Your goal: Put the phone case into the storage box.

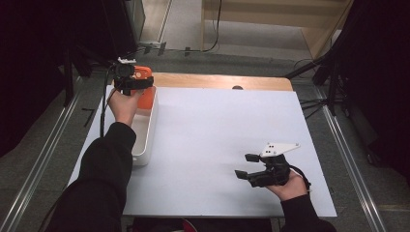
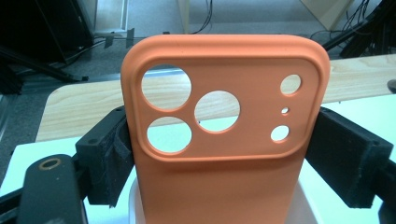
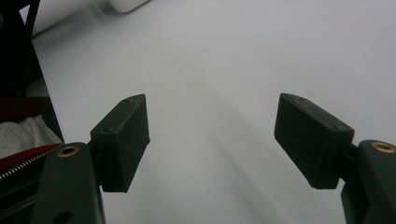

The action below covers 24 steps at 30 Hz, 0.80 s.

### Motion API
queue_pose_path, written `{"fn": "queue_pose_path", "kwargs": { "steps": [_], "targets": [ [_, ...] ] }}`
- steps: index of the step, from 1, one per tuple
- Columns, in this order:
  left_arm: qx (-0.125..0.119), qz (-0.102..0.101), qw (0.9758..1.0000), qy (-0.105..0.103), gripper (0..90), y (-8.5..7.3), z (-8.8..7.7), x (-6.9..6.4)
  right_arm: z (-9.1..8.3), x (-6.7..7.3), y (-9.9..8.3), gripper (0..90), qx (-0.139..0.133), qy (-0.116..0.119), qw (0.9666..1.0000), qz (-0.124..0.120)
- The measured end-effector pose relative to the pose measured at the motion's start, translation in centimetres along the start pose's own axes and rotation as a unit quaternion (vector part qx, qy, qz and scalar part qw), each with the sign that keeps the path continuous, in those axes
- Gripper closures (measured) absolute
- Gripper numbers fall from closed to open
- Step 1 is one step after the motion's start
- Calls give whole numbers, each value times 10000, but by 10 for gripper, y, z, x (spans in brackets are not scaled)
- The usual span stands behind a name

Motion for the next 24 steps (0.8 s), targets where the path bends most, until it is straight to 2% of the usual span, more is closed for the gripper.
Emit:
{"fn": "queue_pose_path", "kwargs": {
  "steps": [6, 16, 24],
  "targets": [
    [87, 37, 10000, 5, 154, -3, 4, -2, 0, 1, 0, 250, 25, 17, 10000, 21],
    [190, -73, 9998, 72, 153, -9, 7, 0, 1, 0, -1, 251, 31, 39, 10000, 30],
    [284, -73, 9995, 80, 152, -10, 10, -2, 1, 1, 0, 252, 31, 45, 10000, 29]
  ]
}}
Point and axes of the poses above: each handheld gripper's, and its own axes: z roughly forward along the jaws, y roughly out of its top, x roughly to its left, the point moved 3 cm from there along z, roughly forward along the jaws, and after that the axes turned 15 degrees about -y, right-handed, at the moved point
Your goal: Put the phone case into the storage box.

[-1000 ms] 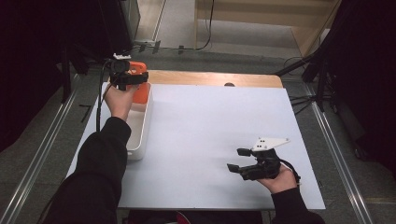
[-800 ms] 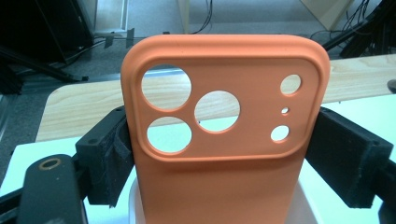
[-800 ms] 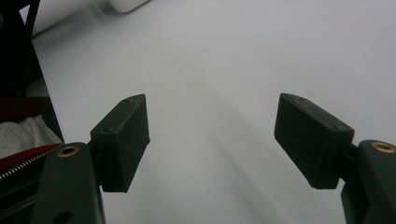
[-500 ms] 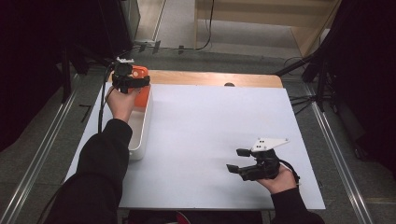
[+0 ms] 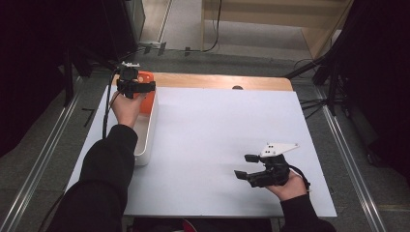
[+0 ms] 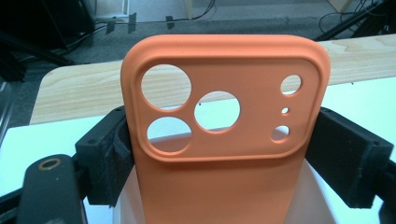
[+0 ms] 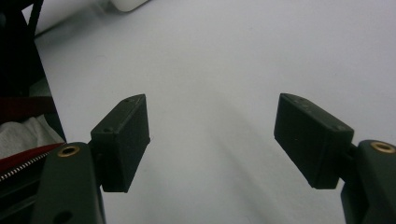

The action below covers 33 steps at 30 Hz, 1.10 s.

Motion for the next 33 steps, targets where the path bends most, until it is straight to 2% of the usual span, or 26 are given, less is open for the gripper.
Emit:
{"fn": "queue_pose_path", "kwargs": {
  "steps": [9, 15, 23, 25, 33],
  "targets": [
    [76, 8, 10000, 54, 144, 0, 0, -1, 0, 1, 0, 252, 15, 35, 10000, -21],
    [114, 11, 9999, 61, 94, 1, -1, 0, 0, 2, 0, 252, 28, 44, 10000, -36],
    [-27, -18, 10000, -24, 74, 6, -9, 0, 1, 2, 0, 251, 35, 54, 10000, -35],
    [8, 30, 10000, 20, 74, 9, -11, 0, 1, 2, 0, 251, 46, 51, 10000, -37],
    [-107, 137, 9998, 44, 74, 22, -24, -1, 2, 3, 0, 252, 55, 81, 9999, -52]
  ]
}}
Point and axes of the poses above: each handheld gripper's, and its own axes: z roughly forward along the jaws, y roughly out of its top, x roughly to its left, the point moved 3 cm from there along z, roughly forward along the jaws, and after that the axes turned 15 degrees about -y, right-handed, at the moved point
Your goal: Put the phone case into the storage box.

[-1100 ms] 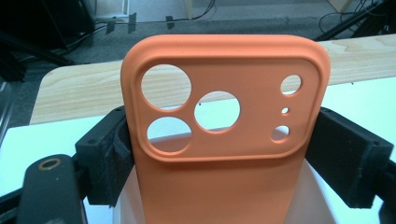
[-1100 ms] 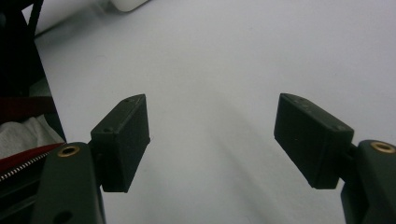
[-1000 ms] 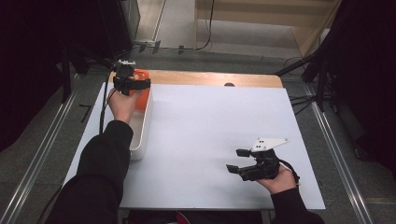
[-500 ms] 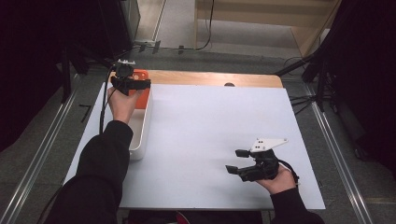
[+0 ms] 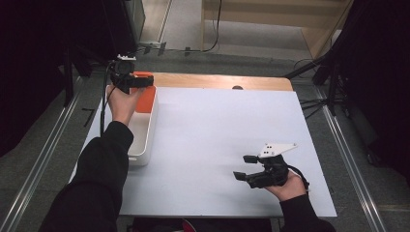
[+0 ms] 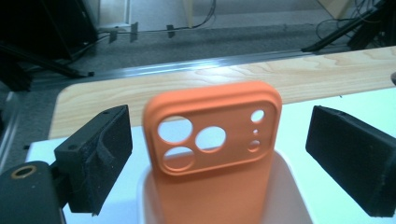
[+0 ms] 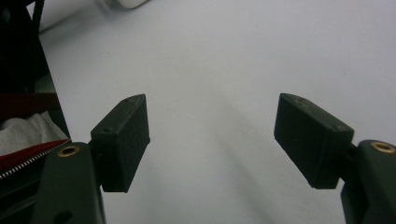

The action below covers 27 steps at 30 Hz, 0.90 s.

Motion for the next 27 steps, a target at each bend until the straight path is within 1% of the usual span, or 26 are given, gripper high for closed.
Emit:
{"fn": "queue_pose_path", "kwargs": {
  "steps": [4, 5, 9, 14, 17, 18, 19, 20, 21, 24, 27],
  "targets": [
    [-16, -61, 10000, -17, 74, 4, -5, 3, 0, 1, 0, 252, 14, 7, 10000, -8],
    [-31, -72, 10000, -52, 75, 5, -7, 4, 0, 1, 0, 252, 17, 7, 10000, -9],
    [9, -74, 9999, -93, 75, 9, -12, 5, 0, 1, 0, 252, 18, 5, 10000, -8],
    [-5, -135, 9995, -275, 76, 14, -22, 6, 0, 1, 0, 252, 30, -3, 10000, -4],
    [12, -147, 9986, -503, 77, 15, -27, 5, 1, 2, 0, 252, 38, -1, 10000, -15],
    [69, -106, 9984, -559, 77, 16, -28, 4, 1, 2, 0, 251, 40, 6, 10000, -19],
    [131, -50, 9984, -551, 77, 15, -29, 3, 1, 2, 0, 252, 29, 13, 10000, -32],
    [172, -3, 9980, -611, 77, 15, -30, 2, 1, 2, 0, 251, 35, 15, 10000, -32],
    [168, -13, 9975, -687, 77, 16, -31, 1, 2, 2, 0, 251, 26, 19, 10000, -36],
    [185, -15, 9952, -959, 77, 16, -37, -3, 2, 3, 0, 251, 36, 23, 10000, -33],
    [197, -53, 9929, -1171, 77, 17, -41, -4, 2, 3, 0, 252, 36, 19, 10000, -29]
  ]
}}
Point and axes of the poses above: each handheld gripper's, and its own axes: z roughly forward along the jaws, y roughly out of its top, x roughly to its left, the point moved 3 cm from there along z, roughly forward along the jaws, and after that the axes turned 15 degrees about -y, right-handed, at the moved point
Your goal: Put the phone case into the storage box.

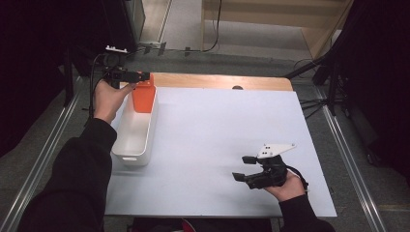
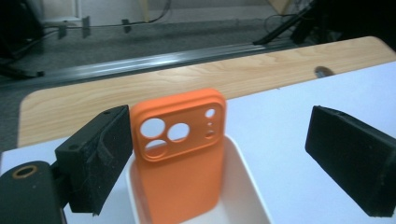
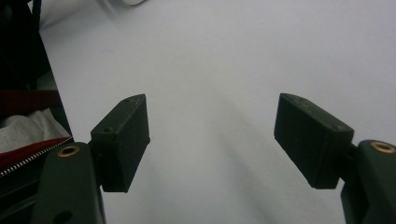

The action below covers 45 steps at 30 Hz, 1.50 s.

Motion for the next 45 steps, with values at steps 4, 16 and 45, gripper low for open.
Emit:
{"fn": "queue_pose_path", "kwargs": {
  "steps": [4, 16, 45],
  "targets": [
    [16, 1, 9998, -196, 77, 0, -5, -4, 0, 1, -1, 252, 20, 11, 10000, -20],
    [223, 98, 9965, -801, 77, -2, -12, -20, 1, 0, -1, 251, 53, 18, 10000, 12],
    [743, 657, 9789, -1787, 79, -26, -10, -58, 2, 2, -1, 252, 48, 52, 10000, -52]
  ]
}}
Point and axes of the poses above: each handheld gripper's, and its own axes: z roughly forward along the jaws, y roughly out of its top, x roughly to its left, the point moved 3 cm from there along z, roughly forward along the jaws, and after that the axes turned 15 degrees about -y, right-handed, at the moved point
